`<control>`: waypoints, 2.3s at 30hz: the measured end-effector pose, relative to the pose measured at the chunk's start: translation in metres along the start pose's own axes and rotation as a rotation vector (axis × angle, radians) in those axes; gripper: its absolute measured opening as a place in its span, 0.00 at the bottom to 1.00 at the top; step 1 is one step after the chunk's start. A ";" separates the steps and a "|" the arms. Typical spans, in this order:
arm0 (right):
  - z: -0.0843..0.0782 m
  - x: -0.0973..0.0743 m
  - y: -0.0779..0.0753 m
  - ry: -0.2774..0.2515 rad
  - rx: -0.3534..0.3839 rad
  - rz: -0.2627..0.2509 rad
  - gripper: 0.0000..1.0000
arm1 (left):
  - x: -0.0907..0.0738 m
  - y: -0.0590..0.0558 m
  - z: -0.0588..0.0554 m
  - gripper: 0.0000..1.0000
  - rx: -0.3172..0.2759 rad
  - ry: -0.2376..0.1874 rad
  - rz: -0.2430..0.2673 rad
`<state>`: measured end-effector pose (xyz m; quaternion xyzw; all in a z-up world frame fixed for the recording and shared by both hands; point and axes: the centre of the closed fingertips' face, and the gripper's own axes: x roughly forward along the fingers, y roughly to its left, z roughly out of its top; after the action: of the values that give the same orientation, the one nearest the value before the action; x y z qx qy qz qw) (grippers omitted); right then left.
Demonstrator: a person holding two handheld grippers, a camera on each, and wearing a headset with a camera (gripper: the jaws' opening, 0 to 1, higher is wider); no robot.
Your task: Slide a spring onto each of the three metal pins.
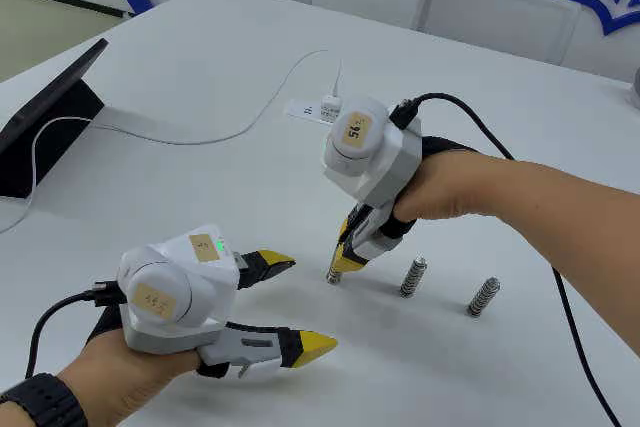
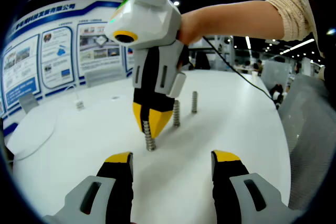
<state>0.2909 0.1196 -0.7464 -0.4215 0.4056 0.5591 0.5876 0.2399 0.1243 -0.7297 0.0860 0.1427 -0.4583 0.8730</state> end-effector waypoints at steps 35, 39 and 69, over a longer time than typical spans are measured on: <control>-0.023 -0.029 -0.009 -0.126 0.091 -0.088 0.30 | 0.003 0.004 0.006 0.63 0.006 -0.002 0.007; -0.030 -0.036 -0.009 -0.165 0.125 -0.105 0.33 | 0.004 0.004 0.007 0.64 0.009 -0.002 0.006; -0.116 -0.098 -0.006 -0.391 0.371 -0.315 0.57 | 0.012 0.007 0.012 0.70 0.004 0.017 -0.002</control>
<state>0.2917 -0.0219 -0.6897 -0.2492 0.3095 0.4479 0.8009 0.2542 0.1150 -0.7220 0.0916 0.1493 -0.4586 0.8712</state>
